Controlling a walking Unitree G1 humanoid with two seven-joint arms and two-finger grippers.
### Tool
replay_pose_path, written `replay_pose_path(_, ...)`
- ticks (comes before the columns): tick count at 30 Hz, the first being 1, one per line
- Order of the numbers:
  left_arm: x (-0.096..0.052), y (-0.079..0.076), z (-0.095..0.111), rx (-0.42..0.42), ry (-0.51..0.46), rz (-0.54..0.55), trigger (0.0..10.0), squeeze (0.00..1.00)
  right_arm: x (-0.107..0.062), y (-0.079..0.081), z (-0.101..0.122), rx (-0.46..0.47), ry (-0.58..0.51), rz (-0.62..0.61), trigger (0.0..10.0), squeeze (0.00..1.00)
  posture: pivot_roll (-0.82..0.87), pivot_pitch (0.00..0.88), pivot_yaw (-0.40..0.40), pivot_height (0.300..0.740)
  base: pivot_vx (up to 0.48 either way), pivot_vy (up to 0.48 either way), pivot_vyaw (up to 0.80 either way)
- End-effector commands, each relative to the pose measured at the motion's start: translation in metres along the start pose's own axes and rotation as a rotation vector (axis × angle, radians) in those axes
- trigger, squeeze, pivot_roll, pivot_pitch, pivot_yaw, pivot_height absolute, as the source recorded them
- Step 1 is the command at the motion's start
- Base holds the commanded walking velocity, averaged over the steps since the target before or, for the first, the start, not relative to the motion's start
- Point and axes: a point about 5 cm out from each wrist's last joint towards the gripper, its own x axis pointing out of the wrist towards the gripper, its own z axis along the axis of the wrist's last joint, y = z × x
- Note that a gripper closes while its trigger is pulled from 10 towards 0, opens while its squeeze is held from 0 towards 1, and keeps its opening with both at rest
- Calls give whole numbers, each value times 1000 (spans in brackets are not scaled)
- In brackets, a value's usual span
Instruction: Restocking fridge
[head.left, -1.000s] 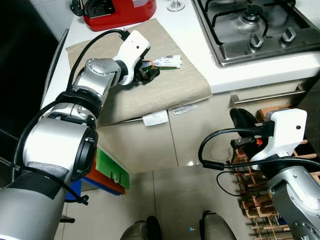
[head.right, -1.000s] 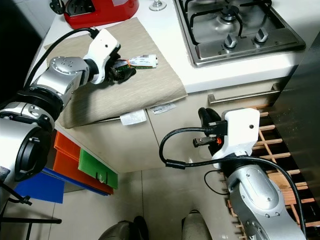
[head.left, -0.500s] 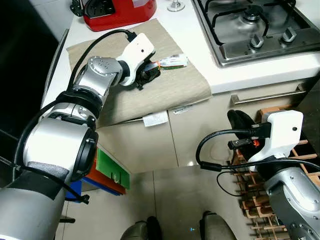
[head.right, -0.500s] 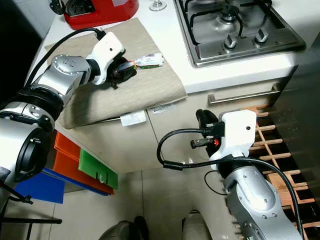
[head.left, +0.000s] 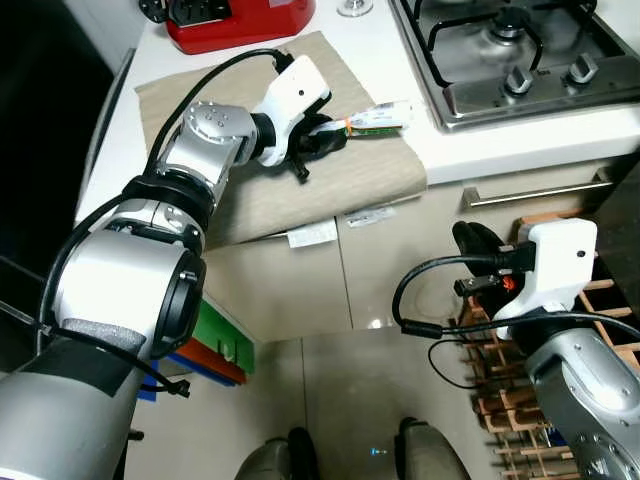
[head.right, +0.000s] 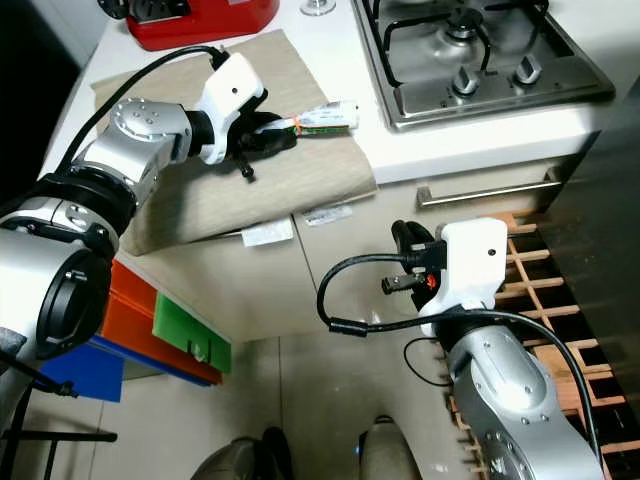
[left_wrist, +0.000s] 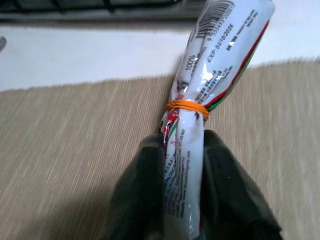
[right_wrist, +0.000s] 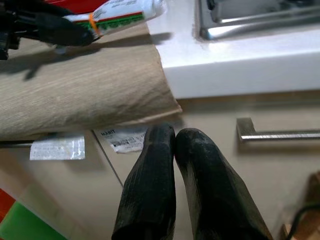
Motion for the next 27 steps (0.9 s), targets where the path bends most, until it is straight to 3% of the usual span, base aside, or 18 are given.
replay_pose_path(1, -5, 7, 9, -2, -39, 11, 0, 0, 2, 3, 0, 10, -3, 28, 10000, 0, -415, 158, 150, 740, 0, 0, 0)
replay_pose_path(4, -18, 22, 25, -79, -178, 75, 0, 0, 15, -4, 2, -6, -16, 29, 10000, 0, -384, 115, 132, 740, 0, 0, 0)
replay_pose_path(6, -21, 25, 28, -91, -207, 85, 0, 0, 17, -5, 2, -9, -21, 25, 10000, 0, -384, 115, 132, 740, 0, 0, 0)
replay_pose_path(8, -31, 37, 39, -160, -320, 171, 0, 0, 28, -14, 6, -25, -66, -54, 10000, 0, -350, 60, 132, 740, 0, 0, 0)
replay_pose_path(11, -36, 41, 42, -201, -377, 198, 0, 0, 34, -19, 9, -42, -98, -105, 10000, 0, -340, 45, 131, 740, 0, 0, 0)
replay_pose_path(14, -43, 46, 44, -259, -492, 249, 0, 0, 51, -23, 16, -95, -163, -162, 10000, 0, -272, 0, 120, 740, 0, 0, 0)
replay_pose_path(17, -44, 45, 47, -257, -548, 265, 0, 0, 57, -22, 17, -119, -185, -166, 10000, 0, -246, 0, 109, 740, 0, 0, 0)
replay_pose_path(18, -42, 34, 50, -209, -607, 241, 0, 0, 63, -21, 18, -129, -202, -172, 10000, 0, -211, 0, 99, 740, 0, 0, 0)
replay_pose_path(19, -37, 16, 51, -216, -656, 225, 0, 0, 68, -22, 18, -131, -216, -185, 10000, 0, -174, 0, 84, 740, 0, 0, 0)
replay_pose_path(20, -37, 16, 51, -216, -656, 225, 0, 0, 68, -22, 18, -131, -216, -185, 10000, 0, -174, 0, 84, 740, 0, 0, 0)
replay_pose_path(21, -35, 2, 52, -228, -686, 213, 0, 0, 72, -24, 17, -130, -223, -193, 10000, 0, -166, 0, 82, 740, 0, 0, 0)
replay_pose_path(22, -35, 2, 52, -228, -686, 213, 0, 0, 72, -24, 17, -130, -223, -193, 10000, 0, -166, 0, 82, 740, 0, 0, 0)
replay_pose_path(24, -31, -27, 37, -293, -691, 278, 0, 0, 78, -30, 14, -148, -231, -238, 10000, 0, -123, 0, 57, 740, 0, 0, 0)
replay_pose_path(26, -30, -36, 30, -323, -686, 311, 0, 0, 80, -33, 13, -163, -234, -257, 10000, 0, -123, 0, 57, 740, 0, 0, 0)
replay_pose_path(27, -31, -44, 19, -375, -678, 373, 0, 0, 82, -37, 10, -158, -229, -279, 10000, 0, -106, 0, 39, 740, 0, 0, 0)
